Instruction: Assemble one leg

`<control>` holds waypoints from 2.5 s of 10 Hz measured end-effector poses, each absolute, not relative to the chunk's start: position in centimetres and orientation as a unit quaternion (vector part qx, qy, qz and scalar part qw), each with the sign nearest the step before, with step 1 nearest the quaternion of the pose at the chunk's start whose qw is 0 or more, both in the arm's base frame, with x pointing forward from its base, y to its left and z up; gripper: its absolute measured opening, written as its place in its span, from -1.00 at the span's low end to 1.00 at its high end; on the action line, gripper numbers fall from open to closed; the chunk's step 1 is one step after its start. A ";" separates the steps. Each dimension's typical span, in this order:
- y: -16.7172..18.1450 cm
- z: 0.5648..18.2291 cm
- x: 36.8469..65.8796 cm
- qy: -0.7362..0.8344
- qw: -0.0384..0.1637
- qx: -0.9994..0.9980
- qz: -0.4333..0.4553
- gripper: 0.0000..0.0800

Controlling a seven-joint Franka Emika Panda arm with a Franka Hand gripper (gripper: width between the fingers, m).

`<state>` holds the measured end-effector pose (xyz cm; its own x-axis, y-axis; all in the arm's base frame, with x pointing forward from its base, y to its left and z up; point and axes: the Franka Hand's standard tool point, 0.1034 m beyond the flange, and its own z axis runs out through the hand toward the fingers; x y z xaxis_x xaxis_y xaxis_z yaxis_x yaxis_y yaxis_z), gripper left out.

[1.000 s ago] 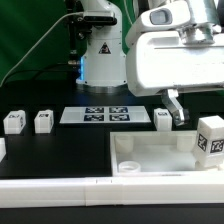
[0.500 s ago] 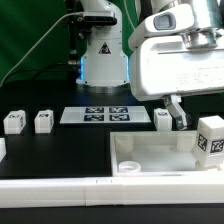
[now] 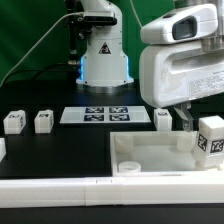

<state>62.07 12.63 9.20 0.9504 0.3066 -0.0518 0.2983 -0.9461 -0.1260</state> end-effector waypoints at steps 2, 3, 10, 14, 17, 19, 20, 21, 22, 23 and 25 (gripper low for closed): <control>12.3 8.9 63.2 -0.151 0.056 -0.986 0.044 0.62; 12.3 8.8 63.1 -0.148 0.055 -0.986 0.045 0.62; 12.1 8.6 63.3 -0.149 0.056 -0.986 0.045 0.29; 11.9 8.6 63.4 -0.149 0.055 -0.986 0.044 -0.26; 11.9 8.6 63.4 -0.126 0.055 -0.990 0.045 -0.26; 11.8 8.5 63.4 -0.013 0.049 -0.997 0.051 -0.26; 11.8 8.5 63.4 0.029 0.047 -0.997 0.053 -0.26; 11.8 8.5 63.4 0.082 0.044 -0.994 0.055 -0.26; 11.8 8.5 63.3 0.133 0.041 -0.989 0.057 -0.26; 11.8 8.5 63.3 0.182 0.038 -0.981 0.060 -0.26; 11.8 8.5 63.3 0.291 0.031 -0.954 0.064 -0.26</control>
Offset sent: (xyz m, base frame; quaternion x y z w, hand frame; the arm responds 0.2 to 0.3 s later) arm 0.0066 -0.0024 0.0010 -0.0092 0.0086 0.0239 0.9996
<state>63.31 11.78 8.52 0.8218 -0.5520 -0.1412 -0.5601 -0.8282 -0.0222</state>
